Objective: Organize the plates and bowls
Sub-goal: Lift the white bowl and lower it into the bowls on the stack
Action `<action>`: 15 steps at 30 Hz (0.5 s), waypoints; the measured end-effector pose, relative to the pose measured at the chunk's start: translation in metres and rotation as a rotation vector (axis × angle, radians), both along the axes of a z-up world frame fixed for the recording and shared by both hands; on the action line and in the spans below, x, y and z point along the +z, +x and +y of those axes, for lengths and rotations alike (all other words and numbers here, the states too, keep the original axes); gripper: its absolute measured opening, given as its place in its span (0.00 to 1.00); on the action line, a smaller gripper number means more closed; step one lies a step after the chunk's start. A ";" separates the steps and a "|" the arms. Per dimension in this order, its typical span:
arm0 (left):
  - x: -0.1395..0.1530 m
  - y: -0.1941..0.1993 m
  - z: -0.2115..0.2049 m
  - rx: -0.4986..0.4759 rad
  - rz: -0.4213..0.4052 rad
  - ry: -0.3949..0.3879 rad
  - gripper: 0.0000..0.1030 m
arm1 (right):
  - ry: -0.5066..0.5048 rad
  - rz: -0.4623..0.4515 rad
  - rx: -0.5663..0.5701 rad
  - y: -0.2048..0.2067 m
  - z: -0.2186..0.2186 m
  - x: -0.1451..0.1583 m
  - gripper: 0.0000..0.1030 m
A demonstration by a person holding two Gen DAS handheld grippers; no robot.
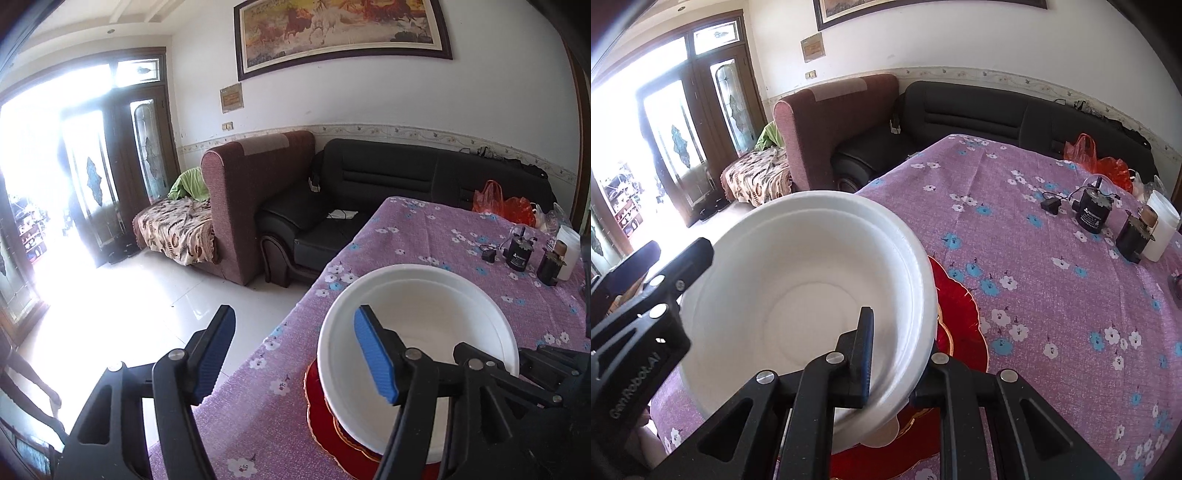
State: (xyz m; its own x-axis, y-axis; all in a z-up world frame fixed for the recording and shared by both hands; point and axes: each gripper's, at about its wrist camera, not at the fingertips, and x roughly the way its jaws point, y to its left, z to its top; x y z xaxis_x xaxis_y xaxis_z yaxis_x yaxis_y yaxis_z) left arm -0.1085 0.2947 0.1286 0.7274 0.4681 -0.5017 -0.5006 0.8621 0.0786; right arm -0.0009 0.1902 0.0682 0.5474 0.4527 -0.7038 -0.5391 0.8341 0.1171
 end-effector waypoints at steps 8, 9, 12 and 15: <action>0.013 -0.021 -0.002 0.007 -0.049 -0.016 0.74 | 0.083 -0.015 0.012 -0.005 -0.005 0.010 0.43; 0.014 -0.024 -0.001 0.007 -0.057 -0.019 0.76 | 0.099 -0.022 0.012 -0.007 -0.007 0.013 0.49; 0.020 -0.033 -0.003 0.007 -0.078 -0.026 0.79 | 0.141 -0.048 0.014 -0.014 -0.012 0.025 0.54; 0.025 -0.039 -0.007 0.002 -0.096 -0.028 0.82 | 0.168 -0.074 0.011 -0.021 -0.019 0.037 0.60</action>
State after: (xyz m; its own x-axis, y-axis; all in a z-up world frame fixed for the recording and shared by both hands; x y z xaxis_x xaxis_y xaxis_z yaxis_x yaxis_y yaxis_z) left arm -0.1480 0.2881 0.1532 0.7715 0.4569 -0.4428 -0.5068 0.8621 0.0065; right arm -0.0223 0.1712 0.1057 0.5891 0.5672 -0.5755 -0.5608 0.7998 0.2141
